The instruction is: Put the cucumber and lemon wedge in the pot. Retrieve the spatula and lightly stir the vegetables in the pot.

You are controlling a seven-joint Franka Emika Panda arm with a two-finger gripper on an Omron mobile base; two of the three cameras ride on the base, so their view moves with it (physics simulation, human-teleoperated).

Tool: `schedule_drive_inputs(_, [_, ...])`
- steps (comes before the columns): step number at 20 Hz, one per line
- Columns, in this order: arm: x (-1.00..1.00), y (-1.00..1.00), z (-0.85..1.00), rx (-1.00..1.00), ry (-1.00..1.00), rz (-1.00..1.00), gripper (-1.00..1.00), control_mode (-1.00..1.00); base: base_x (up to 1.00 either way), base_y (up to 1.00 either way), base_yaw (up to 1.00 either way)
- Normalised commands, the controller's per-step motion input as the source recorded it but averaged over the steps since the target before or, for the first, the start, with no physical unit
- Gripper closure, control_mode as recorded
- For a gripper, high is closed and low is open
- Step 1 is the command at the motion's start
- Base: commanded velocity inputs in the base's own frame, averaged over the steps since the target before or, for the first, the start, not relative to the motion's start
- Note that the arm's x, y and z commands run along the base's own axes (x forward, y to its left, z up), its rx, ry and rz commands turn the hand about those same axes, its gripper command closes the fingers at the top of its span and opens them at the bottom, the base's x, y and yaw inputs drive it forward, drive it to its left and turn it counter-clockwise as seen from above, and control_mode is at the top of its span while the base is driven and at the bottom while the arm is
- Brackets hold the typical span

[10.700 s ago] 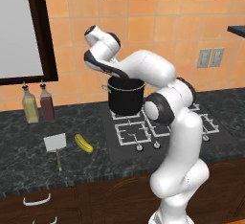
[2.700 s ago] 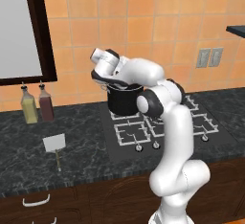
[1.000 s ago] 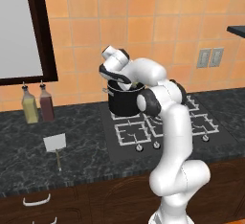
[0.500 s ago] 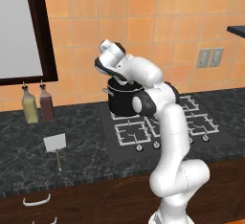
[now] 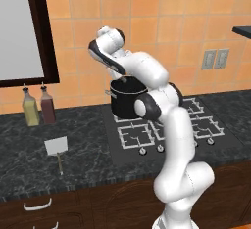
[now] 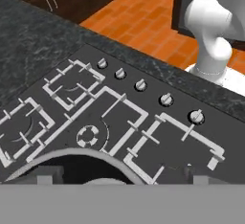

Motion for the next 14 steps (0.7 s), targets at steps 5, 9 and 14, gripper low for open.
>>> schedule_drive_inputs(5, [-1.00, 0.33, 0.00, 0.31, -0.19, -0.07, -1.00, -1.00, 0.00, 0.00, 0.00])
schedule_drive_inputs(9, [-1.00, 0.21, 0.21, 0.35, 0.18, 0.00, -1.00, -1.00, 0.00, 0.00, 0.00])
schedule_drive_inputs(14, [-1.00, 0.56, -0.05, 0.20, 0.05, 0.00, -1.00, -1.00, 0.00, 0.00, 0.00])
